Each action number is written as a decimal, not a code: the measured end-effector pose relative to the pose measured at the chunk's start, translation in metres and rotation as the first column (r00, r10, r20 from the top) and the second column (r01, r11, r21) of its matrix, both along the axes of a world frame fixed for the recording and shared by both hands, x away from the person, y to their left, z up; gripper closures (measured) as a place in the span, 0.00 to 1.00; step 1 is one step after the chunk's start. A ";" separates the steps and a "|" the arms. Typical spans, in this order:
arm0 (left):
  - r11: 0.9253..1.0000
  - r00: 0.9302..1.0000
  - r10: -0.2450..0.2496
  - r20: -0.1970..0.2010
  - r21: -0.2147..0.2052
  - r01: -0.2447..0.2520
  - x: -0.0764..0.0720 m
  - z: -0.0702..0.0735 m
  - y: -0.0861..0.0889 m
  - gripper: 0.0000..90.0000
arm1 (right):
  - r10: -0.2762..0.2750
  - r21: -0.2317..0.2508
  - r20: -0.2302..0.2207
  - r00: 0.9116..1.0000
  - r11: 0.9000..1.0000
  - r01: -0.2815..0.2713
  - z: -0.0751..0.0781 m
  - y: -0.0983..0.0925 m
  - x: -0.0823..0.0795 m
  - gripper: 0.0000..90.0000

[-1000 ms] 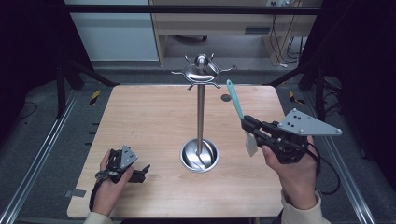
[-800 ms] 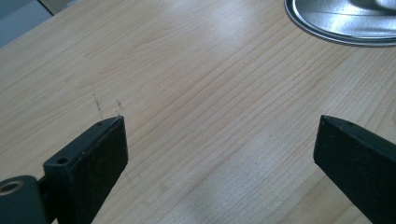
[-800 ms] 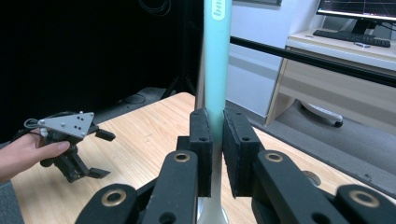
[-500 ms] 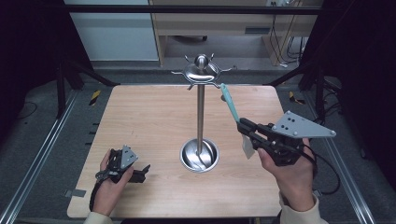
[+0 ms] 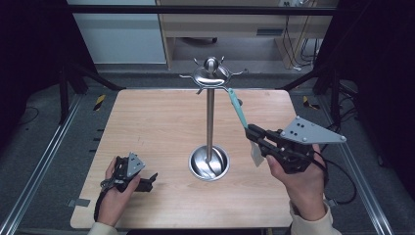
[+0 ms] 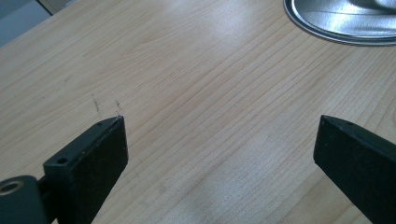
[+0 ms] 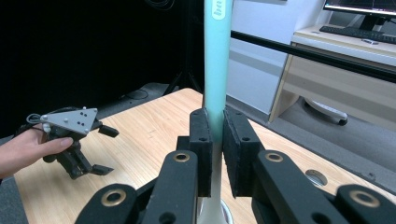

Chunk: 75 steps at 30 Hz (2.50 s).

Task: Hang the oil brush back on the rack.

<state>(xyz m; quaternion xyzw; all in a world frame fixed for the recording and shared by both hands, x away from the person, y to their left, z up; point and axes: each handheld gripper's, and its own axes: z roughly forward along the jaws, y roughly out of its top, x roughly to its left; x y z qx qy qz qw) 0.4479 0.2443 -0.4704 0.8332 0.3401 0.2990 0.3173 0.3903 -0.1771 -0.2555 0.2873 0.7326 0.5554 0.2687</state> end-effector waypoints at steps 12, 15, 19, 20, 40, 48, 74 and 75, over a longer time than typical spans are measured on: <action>1.000 1.000 -0.001 0.000 -0.001 0.001 0.000 0.000 0.000 0.03 | -0.013 -0.001 -0.007 1.000 1.000 0.013 -0.004 0.006 0.004 0.92; 1.000 1.000 -0.001 -0.001 0.000 0.001 0.000 0.000 0.000 0.03 | -0.017 0.001 -0.005 1.000 1.000 0.017 -0.005 0.007 0.005 0.92; 1.000 1.000 -0.001 -0.001 0.000 0.001 0.000 0.000 0.000 0.03 | -0.019 0.010 -0.003 1.000 1.000 0.019 -0.008 0.009 0.007 0.92; 1.000 1.000 -0.001 -0.001 -0.001 0.001 0.000 0.000 0.000 0.03 | -0.017 0.012 -0.002 1.000 1.000 0.017 -0.008 0.009 0.007 0.92; 1.000 1.000 -0.003 -0.003 -0.001 0.003 0.000 0.000 -0.001 0.03 | -0.019 0.050 0.007 1.000 0.999 0.019 -0.017 0.012 0.012 0.92; 1.000 1.000 -0.002 -0.001 -0.002 0.002 0.000 0.000 -0.001 0.03 | -0.011 0.057 0.000 1.000 0.998 0.011 -0.020 0.014 0.016 0.91; 1.000 1.000 0.002 0.008 -0.009 -0.002 0.000 0.001 0.000 0.03 | -0.077 0.017 -0.010 0.997 0.997 0.078 -0.026 0.017 0.035 0.67; 1.000 1.000 0.002 0.008 -0.009 -0.001 0.000 0.001 0.000 0.03 | -0.087 0.013 -0.010 0.996 0.996 0.087 -0.025 0.014 0.035 0.63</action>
